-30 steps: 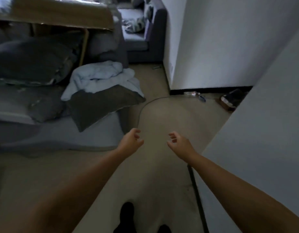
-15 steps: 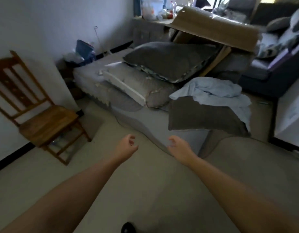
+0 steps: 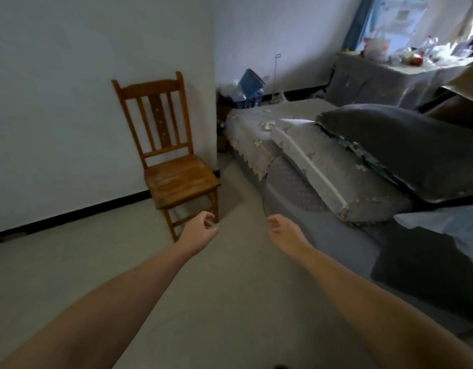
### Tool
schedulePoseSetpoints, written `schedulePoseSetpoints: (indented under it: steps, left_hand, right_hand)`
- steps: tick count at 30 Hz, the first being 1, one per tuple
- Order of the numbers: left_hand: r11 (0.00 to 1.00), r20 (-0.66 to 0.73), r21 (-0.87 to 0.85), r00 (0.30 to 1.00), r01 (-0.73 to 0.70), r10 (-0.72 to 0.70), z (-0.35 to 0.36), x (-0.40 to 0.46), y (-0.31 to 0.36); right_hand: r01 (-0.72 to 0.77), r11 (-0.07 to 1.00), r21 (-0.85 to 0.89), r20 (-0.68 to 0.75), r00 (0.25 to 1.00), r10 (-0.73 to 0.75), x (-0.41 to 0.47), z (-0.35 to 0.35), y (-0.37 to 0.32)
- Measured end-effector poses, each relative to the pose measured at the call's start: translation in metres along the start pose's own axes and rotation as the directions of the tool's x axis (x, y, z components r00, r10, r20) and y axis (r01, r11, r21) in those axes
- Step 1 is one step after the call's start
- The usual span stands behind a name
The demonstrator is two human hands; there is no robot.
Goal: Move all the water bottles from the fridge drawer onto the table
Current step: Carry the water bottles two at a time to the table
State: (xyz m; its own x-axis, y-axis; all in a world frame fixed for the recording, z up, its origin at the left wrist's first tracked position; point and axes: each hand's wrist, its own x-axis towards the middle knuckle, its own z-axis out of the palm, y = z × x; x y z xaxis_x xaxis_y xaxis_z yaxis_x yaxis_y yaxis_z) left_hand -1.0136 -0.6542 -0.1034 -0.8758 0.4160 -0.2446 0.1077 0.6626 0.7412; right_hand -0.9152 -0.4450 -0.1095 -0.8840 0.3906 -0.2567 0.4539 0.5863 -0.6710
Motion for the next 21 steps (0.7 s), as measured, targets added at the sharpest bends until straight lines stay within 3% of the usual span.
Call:
schedulePoseSetpoints:
  steps: [6, 13, 21]
  left_hand:
    - [0.986, -0.087, -0.072, 0.983, 0.153, -0.159, -0.049, 0.026, -0.049]
    - [0.955, -0.233, -0.208, 0.937, 0.213, -0.260, -0.111, 0.094, -0.066]
    - [0.899, -0.411, -0.307, 0.809, 0.311, -0.420, -0.195, 0.174, -0.108]
  right_hand:
    - [0.123, 0.992, -0.030, 0.133, 0.984, -0.118, 0.071, 0.043, -0.057]
    - [0.279, 0.960, -0.034, 0.259, 0.930, -0.261, 0.176, 0.072, -0.139]
    - [0.496, 0.866, -0.065, 0.441, 0.793, -0.421, 0.299, 0.116, -0.251]
